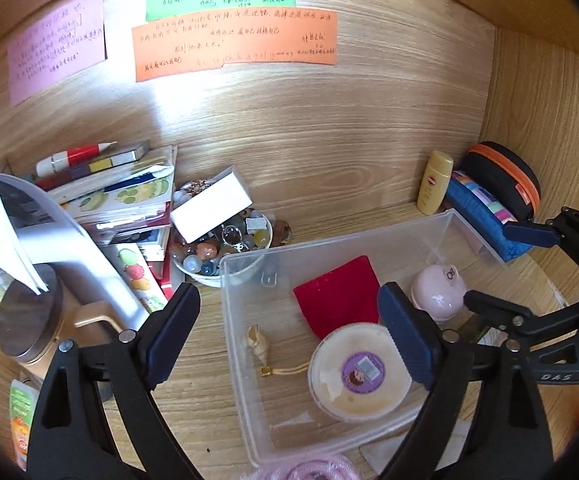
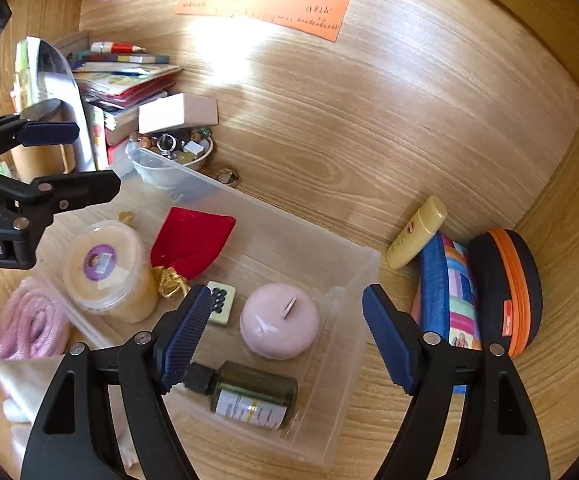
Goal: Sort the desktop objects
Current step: 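Open the right gripper to drop the pink box while the left gripper releases the seashell, then withdraw both grippers toward the pink rope bag and white cloth bag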
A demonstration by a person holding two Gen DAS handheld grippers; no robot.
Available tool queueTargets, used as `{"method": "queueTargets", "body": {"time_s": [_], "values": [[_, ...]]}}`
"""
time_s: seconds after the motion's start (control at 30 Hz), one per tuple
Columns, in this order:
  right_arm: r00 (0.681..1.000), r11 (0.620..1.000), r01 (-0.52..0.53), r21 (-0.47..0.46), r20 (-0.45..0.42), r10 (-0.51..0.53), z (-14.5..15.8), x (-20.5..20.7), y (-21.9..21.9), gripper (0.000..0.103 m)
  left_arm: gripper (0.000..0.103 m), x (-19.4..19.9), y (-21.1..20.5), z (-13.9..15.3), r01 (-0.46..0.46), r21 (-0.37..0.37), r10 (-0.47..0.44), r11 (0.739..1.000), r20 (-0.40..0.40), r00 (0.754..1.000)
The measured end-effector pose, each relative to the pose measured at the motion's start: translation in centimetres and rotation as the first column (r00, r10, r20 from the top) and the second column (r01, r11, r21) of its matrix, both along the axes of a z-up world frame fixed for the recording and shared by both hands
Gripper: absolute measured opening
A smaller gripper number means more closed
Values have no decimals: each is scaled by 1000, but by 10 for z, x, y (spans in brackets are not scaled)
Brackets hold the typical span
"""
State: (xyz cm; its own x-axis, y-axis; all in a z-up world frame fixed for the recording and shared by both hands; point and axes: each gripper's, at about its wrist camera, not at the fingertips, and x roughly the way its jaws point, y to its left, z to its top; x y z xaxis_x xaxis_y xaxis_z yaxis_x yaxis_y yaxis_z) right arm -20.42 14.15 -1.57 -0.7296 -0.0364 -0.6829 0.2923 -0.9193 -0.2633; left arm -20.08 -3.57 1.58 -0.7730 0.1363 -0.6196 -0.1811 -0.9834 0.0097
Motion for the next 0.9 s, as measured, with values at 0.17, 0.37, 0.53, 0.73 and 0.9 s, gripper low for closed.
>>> {"method": "queueTargets", "body": {"time_s": [0.17,0.37,0.53,0.73,0.9], "values": [[1000,999,-6,-47,-14,5,8,19,5,75,94,13,0,2,-19,-36,19,999,-7,1000],[999,996,-2,-90,-50,-3,18,46,13,85,98,36,-4,7,-33,-52,31,998,-39,999],[998,994,-8,-109,-70,1,21,67,17,86,98,53,-8,6,-61,-66,57,996,-52,997],[997,987,-57,-152,-55,49,18,90,9,92,98,71,-16,2,-78,-62,75,995,-44,996],[993,987,-101,-126,-71,92,13,108,-9,92,98,83,-24,-7,-92,-55,91,994,-22,996]]}}
